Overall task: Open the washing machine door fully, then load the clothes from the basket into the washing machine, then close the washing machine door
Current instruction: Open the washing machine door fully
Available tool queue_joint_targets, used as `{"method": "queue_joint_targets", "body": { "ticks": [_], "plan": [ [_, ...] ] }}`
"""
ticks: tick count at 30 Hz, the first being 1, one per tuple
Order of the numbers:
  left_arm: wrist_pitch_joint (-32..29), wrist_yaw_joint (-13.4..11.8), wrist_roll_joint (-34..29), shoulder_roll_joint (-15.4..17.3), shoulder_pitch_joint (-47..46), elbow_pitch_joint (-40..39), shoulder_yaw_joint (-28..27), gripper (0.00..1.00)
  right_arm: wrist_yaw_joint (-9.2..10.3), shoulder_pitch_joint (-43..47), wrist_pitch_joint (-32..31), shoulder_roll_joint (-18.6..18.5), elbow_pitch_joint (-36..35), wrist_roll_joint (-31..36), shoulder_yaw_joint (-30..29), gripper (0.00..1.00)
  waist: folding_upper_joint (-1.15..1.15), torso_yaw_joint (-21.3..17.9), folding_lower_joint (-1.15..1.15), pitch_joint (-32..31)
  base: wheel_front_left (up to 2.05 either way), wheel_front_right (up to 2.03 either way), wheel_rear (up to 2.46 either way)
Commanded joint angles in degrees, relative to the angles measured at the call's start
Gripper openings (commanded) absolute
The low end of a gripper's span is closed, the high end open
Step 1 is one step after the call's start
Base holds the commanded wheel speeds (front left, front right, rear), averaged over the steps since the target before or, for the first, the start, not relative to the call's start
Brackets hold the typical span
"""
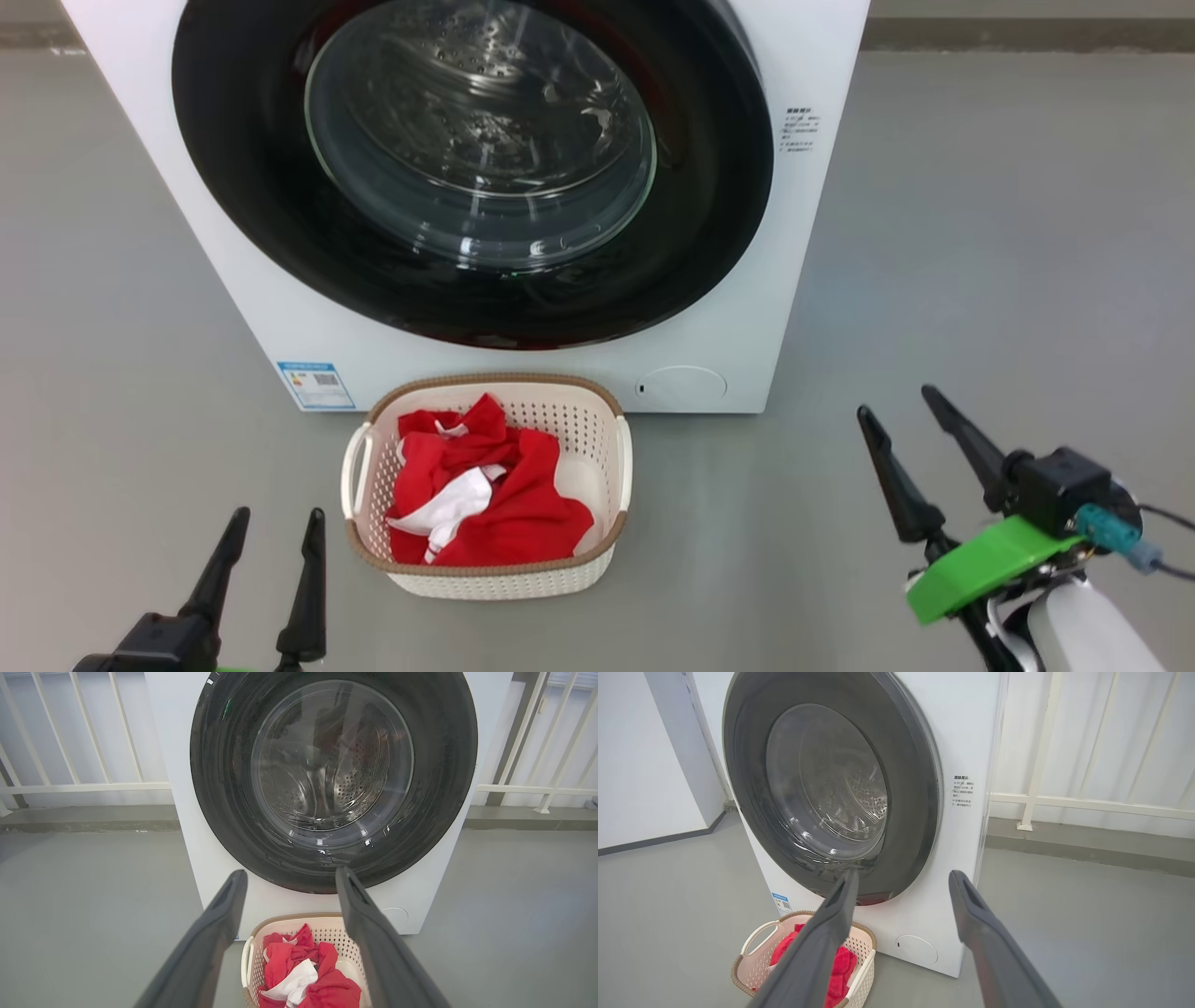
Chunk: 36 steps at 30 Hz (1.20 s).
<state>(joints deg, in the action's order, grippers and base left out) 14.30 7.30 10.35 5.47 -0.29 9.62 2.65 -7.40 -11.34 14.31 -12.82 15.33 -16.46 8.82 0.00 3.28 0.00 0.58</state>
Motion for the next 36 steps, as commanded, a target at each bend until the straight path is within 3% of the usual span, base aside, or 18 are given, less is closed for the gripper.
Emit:
{"method": "queue_joint_targets", "body": {
  "ticks": [1, 19, 22, 23, 24, 26, 27, 36],
  "plan": [
    [0.7, 0.18, 0.49, 1.15, -2.08, -1.53, -1.78, 1.0, -0.09, -2.66, 0.69, -0.81, -1.16, -0.44, 1.04, 1.0, 0.0, 0.35, 0.0, 0.72, 0.0, 0.0, 0.0],
    [0.7, 0.15, 2.02, 0.4, -5.77, -2.33, -2.78, 1.0, -0.09, -15.19, 0.69, -3.76, -1.1, -2.8, -1.49, 1.0, 0.0, 2.49, 0.0, 8.03, 0.0, 0.0, 0.0],
    [0.7, 0.16, 2.02, 0.21, -6.39, -2.68, -2.72, 1.0, -0.09, -17.24, 0.69, -4.71, -0.72, -3.78, -2.03, 0.65, 0.0, 2.86, 0.0, 9.56, 0.0, 0.0, 0.0],
    [0.7, 0.16, 1.98, 0.17, -6.6, -2.76, -2.64, 1.0, -0.09, -17.86, 0.69, -4.88, -0.47, -4.27, -2.32, 0.49, 0.0, 2.98, 0.0, 10.06, 0.0, 0.0, 0.0],
    [0.7, 0.16, 1.92, 0.14, -6.81, -2.85, -2.56, 1.0, -0.09, -18.48, 0.69, -5.07, -0.12, -4.76, -2.57, 0.41, 0.0, 3.11, 0.0, 10.57, 0.0, 0.0, 0.0],
    [0.7, 0.16, 1.84, 0.06, -7.25, -3.02, -2.52, 1.0, -0.09, -19.83, 0.69, -5.18, 0.68, -6.44, -3.07, 0.1, 0.0, 3.36, 0.0, 11.58, 0.0, 0.0, 0.0],
    [0.7, 0.16, 1.8, 0.02, -7.46, -3.13, -2.53, 1.0, -0.09, -20.57, 0.69, -5.36, 1.12, -7.29, -3.1, 0.0, 0.0, 3.47, 0.0, 12.06, 0.0, 0.0, 0.0],
    [0.7, 0.17, 1.25, -0.4, -9.66, -3.76, -2.22, 1.0, -0.09, -28.33, 0.69, -9.11, 4.72, -18.64, -0.2, 0.0, 0.0, 4.5, 0.0, 16.58, 0.0, 0.0, 0.0]
  ]
}}
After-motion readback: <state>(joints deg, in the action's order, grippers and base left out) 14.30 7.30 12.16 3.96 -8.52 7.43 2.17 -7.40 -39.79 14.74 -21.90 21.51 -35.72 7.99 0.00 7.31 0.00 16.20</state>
